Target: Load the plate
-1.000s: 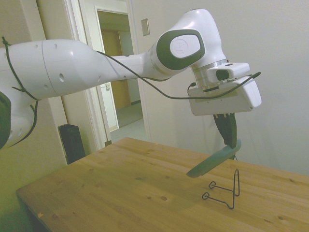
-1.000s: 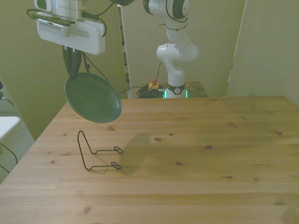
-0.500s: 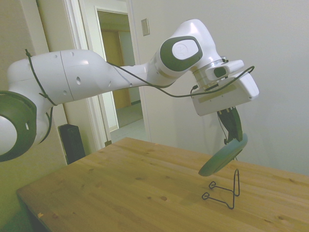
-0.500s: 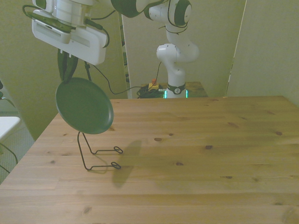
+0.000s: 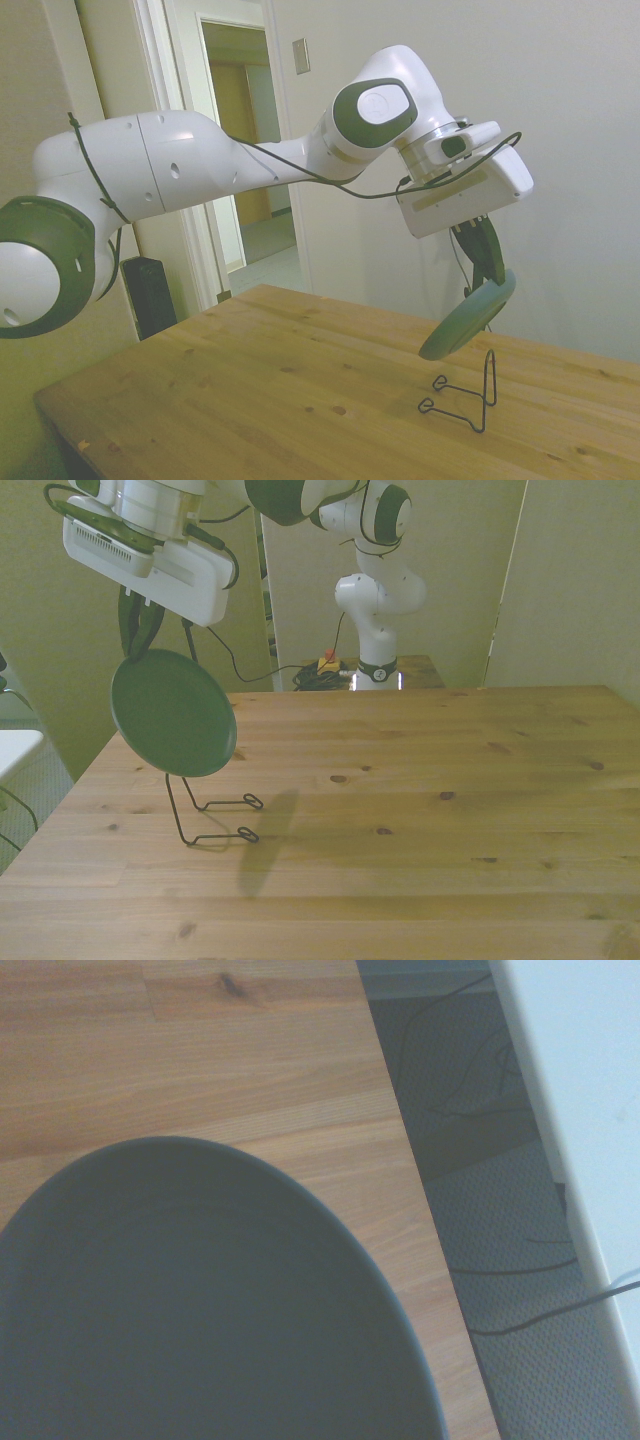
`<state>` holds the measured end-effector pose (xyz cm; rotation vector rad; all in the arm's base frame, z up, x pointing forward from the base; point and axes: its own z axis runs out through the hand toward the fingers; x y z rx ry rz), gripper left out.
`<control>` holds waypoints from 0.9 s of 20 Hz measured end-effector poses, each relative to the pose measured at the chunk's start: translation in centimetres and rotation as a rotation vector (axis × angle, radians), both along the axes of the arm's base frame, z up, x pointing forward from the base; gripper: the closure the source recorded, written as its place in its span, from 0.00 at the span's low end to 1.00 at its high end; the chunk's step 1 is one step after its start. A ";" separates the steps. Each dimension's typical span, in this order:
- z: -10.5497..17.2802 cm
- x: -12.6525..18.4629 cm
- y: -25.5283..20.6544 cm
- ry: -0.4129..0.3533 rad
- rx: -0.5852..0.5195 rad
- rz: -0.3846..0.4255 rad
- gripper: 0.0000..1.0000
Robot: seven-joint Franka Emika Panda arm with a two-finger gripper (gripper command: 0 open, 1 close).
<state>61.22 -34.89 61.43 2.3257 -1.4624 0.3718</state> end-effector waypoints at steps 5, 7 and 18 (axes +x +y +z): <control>-0.1 -0.2 0.1 0.019 0.017 -0.009 1.00; 0.1 0.3 0.3 0.014 0.010 -0.006 1.00; -3.3 5.4 1.2 0.021 -0.176 0.081 1.00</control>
